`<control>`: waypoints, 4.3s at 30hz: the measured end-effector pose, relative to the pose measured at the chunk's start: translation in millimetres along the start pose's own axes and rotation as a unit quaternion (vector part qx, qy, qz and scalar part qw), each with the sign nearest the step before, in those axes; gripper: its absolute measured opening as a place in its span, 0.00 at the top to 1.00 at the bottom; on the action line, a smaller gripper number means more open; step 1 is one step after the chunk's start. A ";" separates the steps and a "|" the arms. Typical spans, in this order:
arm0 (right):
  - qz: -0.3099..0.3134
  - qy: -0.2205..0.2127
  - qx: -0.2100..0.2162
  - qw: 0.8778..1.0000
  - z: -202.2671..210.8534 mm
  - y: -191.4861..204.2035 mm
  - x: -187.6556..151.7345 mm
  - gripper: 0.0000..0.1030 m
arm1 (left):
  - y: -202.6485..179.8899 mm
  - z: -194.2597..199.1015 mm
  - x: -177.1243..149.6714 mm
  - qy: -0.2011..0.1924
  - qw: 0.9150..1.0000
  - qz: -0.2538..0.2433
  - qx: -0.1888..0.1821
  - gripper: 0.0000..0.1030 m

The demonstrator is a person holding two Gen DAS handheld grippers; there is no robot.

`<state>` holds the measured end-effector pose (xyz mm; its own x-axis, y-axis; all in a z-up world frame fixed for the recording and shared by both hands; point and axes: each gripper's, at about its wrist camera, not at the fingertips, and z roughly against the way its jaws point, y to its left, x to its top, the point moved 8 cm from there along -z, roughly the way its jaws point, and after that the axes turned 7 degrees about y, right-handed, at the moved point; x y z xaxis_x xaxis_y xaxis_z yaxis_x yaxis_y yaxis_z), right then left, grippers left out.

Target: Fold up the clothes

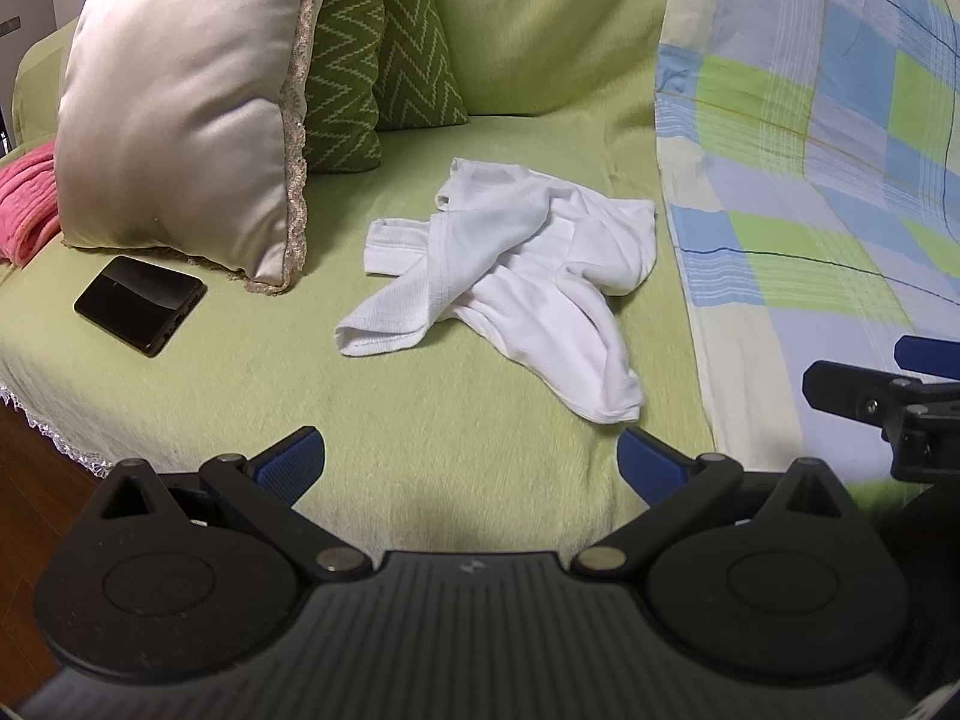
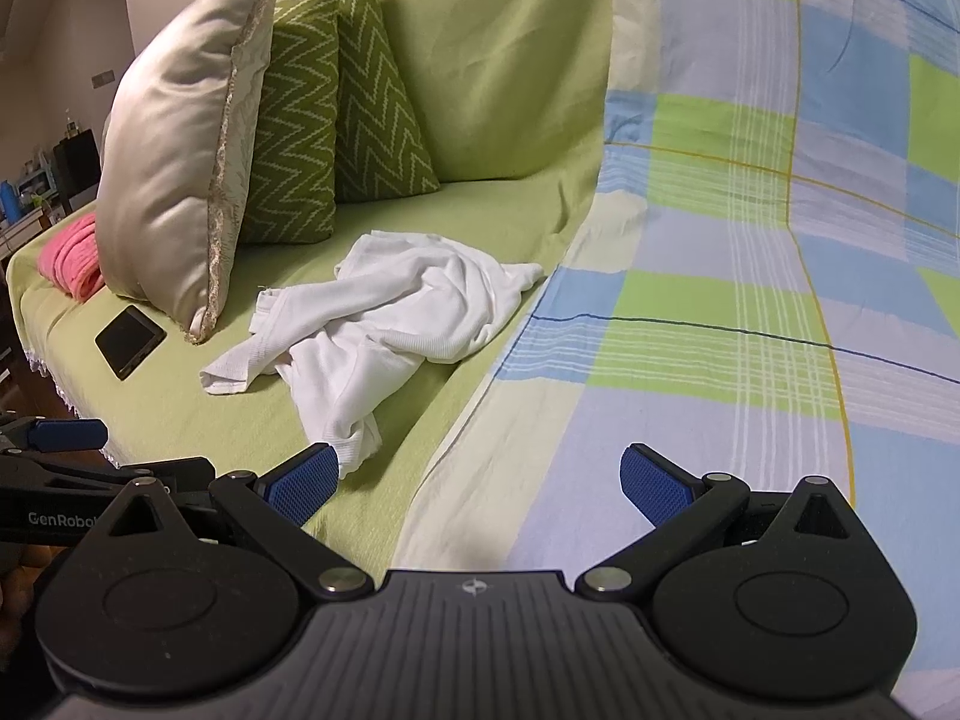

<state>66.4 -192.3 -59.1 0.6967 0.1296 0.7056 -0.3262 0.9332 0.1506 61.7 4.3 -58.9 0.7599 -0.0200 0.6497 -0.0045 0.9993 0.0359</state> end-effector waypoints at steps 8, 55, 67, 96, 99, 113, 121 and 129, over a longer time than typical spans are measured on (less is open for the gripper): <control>0.001 0.002 -0.003 1.000 -0.8 0.0 0.0 0.00 | 1.9 1.2 -1.8 -0.001 1.000 0.006 -0.001 0.00; 0.111 0.007 0.062 0.992 -13.1 39.7 17.5 0.16 | 39.6 -7.9 31.4 -0.045 0.988 -0.147 0.003 0.15; 0.223 0.059 0.074 0.970 -75.6 73.1 11.8 0.36 | 38.3 -79.9 45.8 -0.016 0.976 -0.214 -0.031 0.32; 0.095 -0.060 0.109 0.988 31.7 0.2 98.5 0.90 | 22.6 41.0 185.0 -0.183 0.968 -0.134 -0.112 0.99; 0.061 -0.053 0.103 0.991 22.1 -20.0 93.2 0.91 | -0.3 19.0 179.0 -0.156 0.969 -0.148 -0.120 0.99; 0.077 -0.193 0.061 0.976 155.4 -55.6 151.9 0.91 | -68.9 133.0 201.1 -0.256 0.933 -0.163 -0.192 0.99; 0.095 -0.286 -0.019 0.953 308.4 -82.3 153.3 0.91 | -151.5 262.9 186.4 -0.321 0.878 -0.197 -0.297 0.99; 0.101 -0.270 -0.107 0.952 373.2 -124.7 122.0 0.91 | -243.6 282.5 135.2 -0.273 0.843 -0.224 -0.406 0.99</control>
<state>-46.4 -417.9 266.6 0.1850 0.1765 0.9668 -0.2398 0.9621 -0.1298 -18.1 -250.4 234.7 0.1540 -0.1904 0.9695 0.8180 0.5750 -0.0170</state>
